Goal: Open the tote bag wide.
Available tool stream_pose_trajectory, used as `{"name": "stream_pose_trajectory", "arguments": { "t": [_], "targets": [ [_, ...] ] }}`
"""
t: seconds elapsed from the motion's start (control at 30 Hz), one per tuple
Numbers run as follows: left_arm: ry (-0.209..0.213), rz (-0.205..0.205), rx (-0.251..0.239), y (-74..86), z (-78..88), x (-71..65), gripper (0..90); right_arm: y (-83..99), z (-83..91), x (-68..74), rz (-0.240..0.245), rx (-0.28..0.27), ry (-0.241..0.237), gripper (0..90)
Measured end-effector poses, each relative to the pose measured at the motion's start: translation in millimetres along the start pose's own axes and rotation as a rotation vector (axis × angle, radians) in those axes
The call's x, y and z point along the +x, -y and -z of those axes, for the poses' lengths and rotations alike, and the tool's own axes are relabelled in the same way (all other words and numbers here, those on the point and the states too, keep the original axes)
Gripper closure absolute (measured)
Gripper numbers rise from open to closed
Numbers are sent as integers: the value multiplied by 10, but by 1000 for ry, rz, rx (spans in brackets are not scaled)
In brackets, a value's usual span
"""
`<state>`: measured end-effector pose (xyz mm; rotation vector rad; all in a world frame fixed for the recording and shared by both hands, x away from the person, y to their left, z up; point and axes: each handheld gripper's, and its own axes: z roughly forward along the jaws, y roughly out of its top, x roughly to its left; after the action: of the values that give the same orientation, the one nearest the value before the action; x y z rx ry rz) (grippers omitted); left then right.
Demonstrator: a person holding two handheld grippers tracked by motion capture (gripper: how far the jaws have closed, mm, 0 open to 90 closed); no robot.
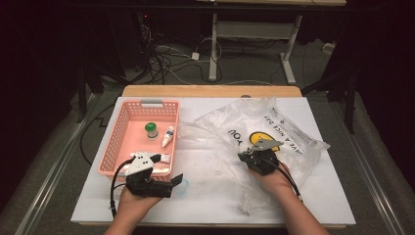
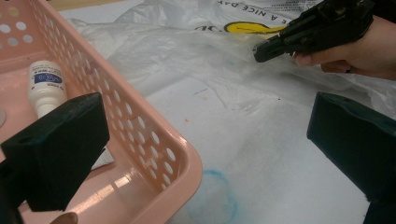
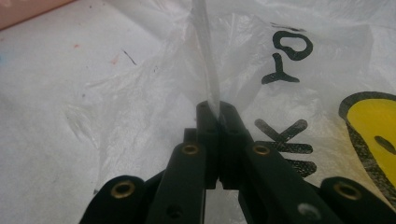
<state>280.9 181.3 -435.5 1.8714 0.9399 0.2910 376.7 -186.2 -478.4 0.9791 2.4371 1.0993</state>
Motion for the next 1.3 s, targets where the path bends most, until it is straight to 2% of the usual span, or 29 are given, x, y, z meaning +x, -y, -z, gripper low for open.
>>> {"name": "stream_pose_trajectory", "arguments": {
  "t": [0.47, 1.3],
  "targets": [
    [0, -4, -1, 4, -1, 9, 0, -70, 239, -62, -17, -139, 2, 900],
    [-9, 5, -10, 6, 20, 51, 0, -208, 625, -117, -35, -309, 40, 900]
  ]
}}
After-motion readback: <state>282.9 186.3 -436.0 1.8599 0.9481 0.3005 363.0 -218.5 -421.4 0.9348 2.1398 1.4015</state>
